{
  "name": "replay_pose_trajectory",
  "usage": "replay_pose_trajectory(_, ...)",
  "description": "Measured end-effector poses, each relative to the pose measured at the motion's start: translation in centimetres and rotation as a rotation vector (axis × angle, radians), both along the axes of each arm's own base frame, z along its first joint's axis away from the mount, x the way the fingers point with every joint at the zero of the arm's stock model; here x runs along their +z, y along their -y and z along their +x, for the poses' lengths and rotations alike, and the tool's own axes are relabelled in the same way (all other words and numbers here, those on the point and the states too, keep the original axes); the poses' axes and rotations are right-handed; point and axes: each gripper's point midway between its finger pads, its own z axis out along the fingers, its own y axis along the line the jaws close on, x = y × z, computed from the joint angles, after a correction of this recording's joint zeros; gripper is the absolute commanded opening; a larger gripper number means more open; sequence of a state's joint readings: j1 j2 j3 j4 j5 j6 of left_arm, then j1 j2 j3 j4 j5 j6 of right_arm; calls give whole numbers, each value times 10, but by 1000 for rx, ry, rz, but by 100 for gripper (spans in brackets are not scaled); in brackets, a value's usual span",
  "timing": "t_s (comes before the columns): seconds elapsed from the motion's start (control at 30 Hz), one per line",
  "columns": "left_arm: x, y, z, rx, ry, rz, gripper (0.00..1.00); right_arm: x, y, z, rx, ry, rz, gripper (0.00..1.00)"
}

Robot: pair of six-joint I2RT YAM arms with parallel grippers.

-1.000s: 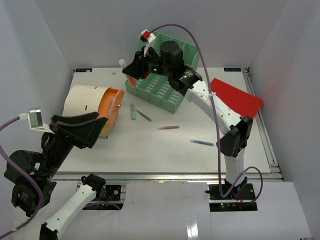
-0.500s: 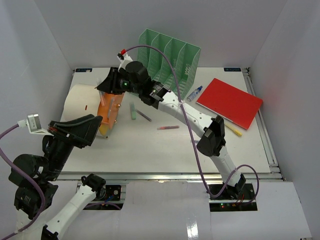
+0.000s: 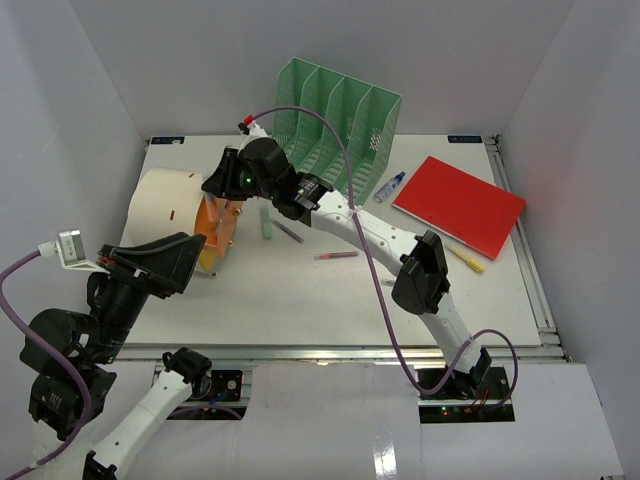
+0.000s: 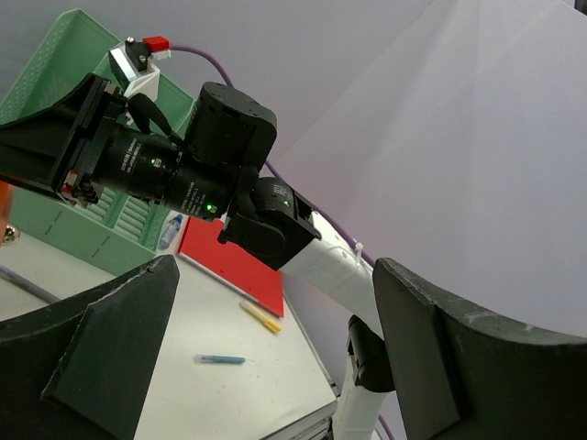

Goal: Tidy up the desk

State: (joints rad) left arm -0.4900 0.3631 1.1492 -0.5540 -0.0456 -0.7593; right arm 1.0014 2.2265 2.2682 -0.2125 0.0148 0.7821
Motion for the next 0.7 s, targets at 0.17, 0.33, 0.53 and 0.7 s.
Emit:
replay_pose_trajectory(0.17,-3,0,-1,0,-5,2,98,-9,-4,-3,0,5,-9,65)
replay_pose_trajectory(0.33,-9,1,2,-1,-21,11,98,0,-2,-5,2,31,0,82)
replay_pose_trajectory(0.53,-12,4,4,-10,-29,18,98,9,3,-5,11,89,-16,87)
replay_pose_trajectory(0.7,-18,15,11,-42,-55,48,97,32,10,-11,57,182,-19,88)
